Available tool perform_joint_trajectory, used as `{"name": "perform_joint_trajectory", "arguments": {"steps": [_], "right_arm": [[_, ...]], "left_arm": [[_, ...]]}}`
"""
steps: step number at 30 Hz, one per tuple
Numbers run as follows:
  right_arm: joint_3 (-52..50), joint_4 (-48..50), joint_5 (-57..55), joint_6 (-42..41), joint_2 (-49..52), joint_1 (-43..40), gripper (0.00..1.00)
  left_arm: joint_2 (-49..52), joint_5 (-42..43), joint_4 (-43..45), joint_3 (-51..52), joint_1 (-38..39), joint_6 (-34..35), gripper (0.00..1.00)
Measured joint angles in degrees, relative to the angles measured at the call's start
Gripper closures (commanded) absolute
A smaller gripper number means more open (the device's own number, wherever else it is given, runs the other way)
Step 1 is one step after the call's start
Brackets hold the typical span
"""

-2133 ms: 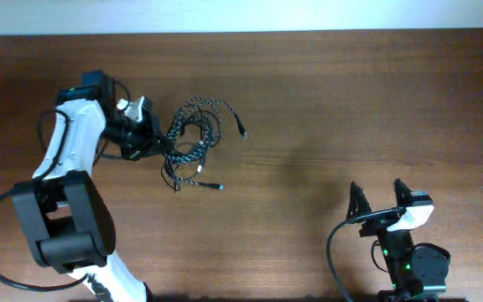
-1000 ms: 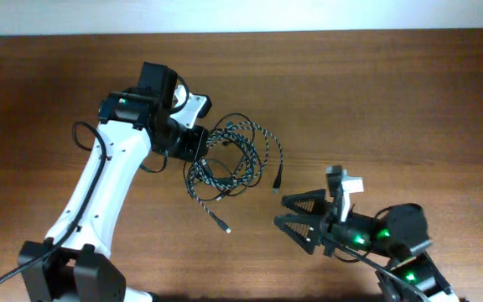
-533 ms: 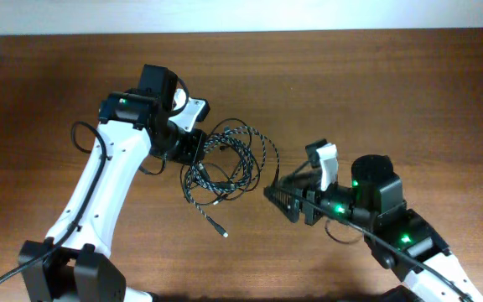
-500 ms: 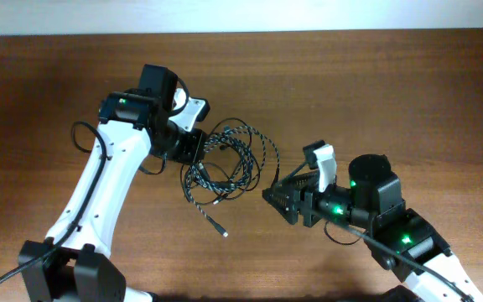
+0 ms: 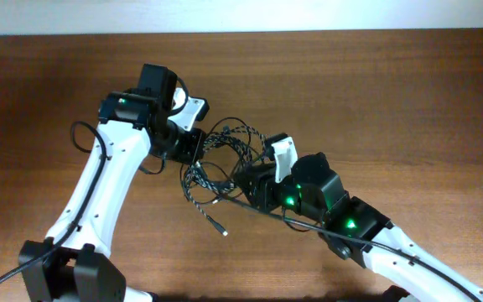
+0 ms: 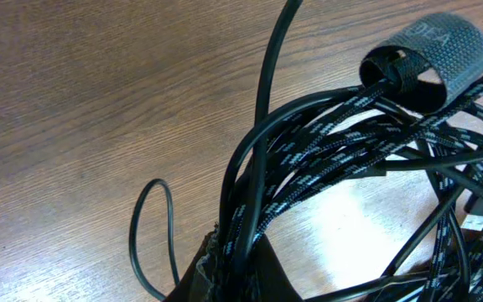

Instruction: Untangle cables

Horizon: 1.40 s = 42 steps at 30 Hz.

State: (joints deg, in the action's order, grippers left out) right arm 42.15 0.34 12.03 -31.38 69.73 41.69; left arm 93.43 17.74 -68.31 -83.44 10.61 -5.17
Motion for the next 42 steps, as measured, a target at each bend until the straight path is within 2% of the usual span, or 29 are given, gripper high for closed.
{"name": "perform_joint_trajectory", "arguments": {"steps": [2,4,6,8,12,17,19,20,22,23,24,25,26,29,30,31,32,33,34,35,36,37,38,39,42], "right_arm": [[0.00,0.04,-2.14,-2.34,0.33,0.00,0.87],[0.00,0.55,-1.86,-5.01,0.35,0.00,0.96],[0.00,0.61,-0.70,-6.01,-0.37,0.00,0.96],[-0.04,-1.55,-0.17,-5.70,-6.05,0.00,0.96],[-0.17,-14.36,-4.50,-3.10,-18.29,0.00,0.96],[-0.26,-18.32,-5.16,-2.69,-25.68,0.00,0.96],[-0.37,-14.91,-1.70,-2.54,-24.20,-0.17,0.96],[-0.59,-8.70,2.86,-2.19,-20.65,-0.44,0.96],[-0.74,-5.16,10.01,1.79,-15.91,-0.66,0.93],[-0.52,-5.29,13.03,3.91,-16.09,-0.09,0.89],[-0.31,-6.23,15.32,6.67,-16.15,0.09,0.87],[-0.20,-8.13,14.64,8.20,-16.15,0.09,0.82],[-0.11,-9.44,12.92,8.92,-16.15,0.09,0.78],[0.02,-11.50,5.84,9.60,-15.54,0.09,0.73],[0.07,-11.45,3.45,9.68,-13.53,0.09,0.61],[0.07,-10.88,2.45,9.75,-12.09,0.09,0.53],[0.07,-9.57,1.73,9.81,-10.78,0.09,0.40],[0.07,-8.74,1.25,9.73,-9.88,0.09,0.33],[0.07,-8.52,1.05,9.75,-9.60,0.09,0.30],[0.07,-8.41,0.85,9.73,-9.55,0.09,0.31],[0.07,-8.44,0.83,9.77,-9.55,0.09,0.36],[0.07,-8.41,0.83,9.22,-9.44,0.09,0.41],[0.07,-8.35,0.70,8.04,-8.98,0.09,0.52],[0.07,-8.44,0.20,6.25,-7.69,0.09,0.58],[0.11,-8.02,-1.14,5.33,-1.73,0.09,0.62]], "left_arm": [[0.00,0.02,-0.02,0.00,0.00,0.00,1.00],[0.00,-0.07,0.00,0.00,-0.02,0.00,1.00],[0.00,-0.24,-0.02,0.00,0.00,0.00,1.00],[0.00,0.63,-0.55,-0.02,0.63,-0.17,1.00],[-0.44,8.70,-1.11,-0.02,2.69,-1.31,1.00],[-1.31,13.86,0.37,-0.02,3.50,-0.79,1.00],[-1.31,13.73,2.29,-0.02,3.50,5.42,1.00],[-1.31,12.17,3.34,-0.02,3.43,8.09,1.00],[-1.31,2.49,3.76,0.00,3.26,10.60,1.00],[-1.05,-5.44,5.27,0.00,2.49,11.63,1.00],[-0.24,-18.38,5.57,0.00,0.20,13.70,1.00],[-0.11,-24.72,5.55,0.02,-0.13,16.20,1.00],[-0.11,-29.05,5.57,0.02,-0.09,19.50,1.00],[-0.11,-31.69,5.57,0.02,-0.02,23.78,1.00],[-0.11,-31.67,5.40,0.02,-0.02,24.50,1.00],[-0.11,-31.67,5.33,0.02,0.09,24.76,1.00],[-0.11,-31.67,5.31,0.02,0.13,24.92,0.96],[-0.11,-31.67,5.20,0.04,0.20,24.98,0.86],[-0.11,-31.63,5.09,0.04,0.20,25.14,0.84],[-0.11,-31.26,4.90,0.04,0.20,25.20,0.95],[-0.11,-30.14,4.74,0.04,0.20,25.81,1.00],[-0.11,-29.05,4.72,0.04,0.20,25.99,1.00],[-0.11,-28.17,4.74,0.04,0.20,25.92,1.00],[-0.11,-25.44,4.72,0.04,0.24,26.23,1.00],[-0.11,-22.14,4.72,0.04,0.24,26.23,1.00]]}}
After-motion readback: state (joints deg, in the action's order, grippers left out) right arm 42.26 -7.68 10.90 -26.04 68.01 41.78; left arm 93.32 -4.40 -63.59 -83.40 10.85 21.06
